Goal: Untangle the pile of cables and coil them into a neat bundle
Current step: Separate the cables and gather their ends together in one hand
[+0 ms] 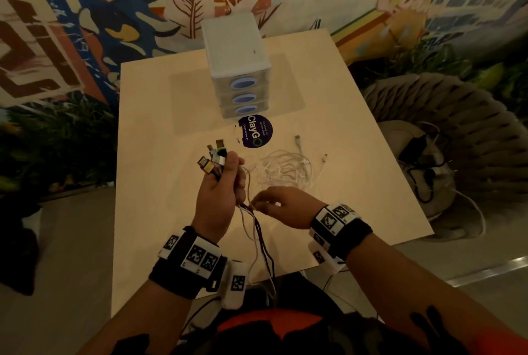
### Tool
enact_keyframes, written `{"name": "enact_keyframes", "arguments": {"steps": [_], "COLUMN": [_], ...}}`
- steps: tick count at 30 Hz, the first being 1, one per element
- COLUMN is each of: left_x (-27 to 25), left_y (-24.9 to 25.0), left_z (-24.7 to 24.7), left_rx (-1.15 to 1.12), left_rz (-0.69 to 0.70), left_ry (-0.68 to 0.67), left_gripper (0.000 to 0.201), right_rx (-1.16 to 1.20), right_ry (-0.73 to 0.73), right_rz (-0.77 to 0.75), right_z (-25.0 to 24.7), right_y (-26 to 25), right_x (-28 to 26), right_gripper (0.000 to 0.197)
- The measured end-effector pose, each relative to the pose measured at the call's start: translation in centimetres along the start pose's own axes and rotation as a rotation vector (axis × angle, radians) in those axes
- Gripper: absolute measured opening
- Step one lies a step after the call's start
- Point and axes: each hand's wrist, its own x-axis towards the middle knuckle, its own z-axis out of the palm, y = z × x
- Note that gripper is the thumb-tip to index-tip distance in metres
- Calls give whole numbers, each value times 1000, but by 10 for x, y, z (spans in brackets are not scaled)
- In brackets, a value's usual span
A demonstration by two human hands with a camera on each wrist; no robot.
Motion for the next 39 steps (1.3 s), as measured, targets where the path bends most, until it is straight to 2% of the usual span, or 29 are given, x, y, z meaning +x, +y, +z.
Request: {"name": "enact_keyframes", "arguments": {"steps": [2,4,7,11,16,22,27,29,33,36,39], "left_x": [1,2,4,6,4,4,1,-1,-5,-7,-8], "left_y": [3,5,8,5,0,-1,-5,-11,-16,-18,-22], "left_z": [-4,-10,-19,-26,-23,-19,-5,-1,6,5,0], "left_rx": [-9,-36,-64,-9,82,185,414,434,470,601,747], "left_rz": [27,46,76,94,125,142,111,95,125,126,41], "left_ry": [21,52,70,99,92,28,-38,-78,-127,-211,-308], "left_gripper": [34,33,34,34,30,30,27,27,24,30,23], "right_rx": [57,155,219,376,574,674,617,558,310,178,149], "right_ry": [-34,5,104,293,449,500,489,450,346,364,384], "right_rz": [25,42,25,-7,-10,-25,-23,-10,6,4,7], "right_z": [0,-6,-17,-29,-50,-80,-88,-81,-50,-25,-6], "right_y": [6,15,32,47,41,26,17,10,-3,-2,14], "right_x": [-3,-9,-19,-21,-16,-21,-26,-27,-25,-24,-26], "right_gripper": [33,32,17,23,18,14,15,20,32,27,23]}}
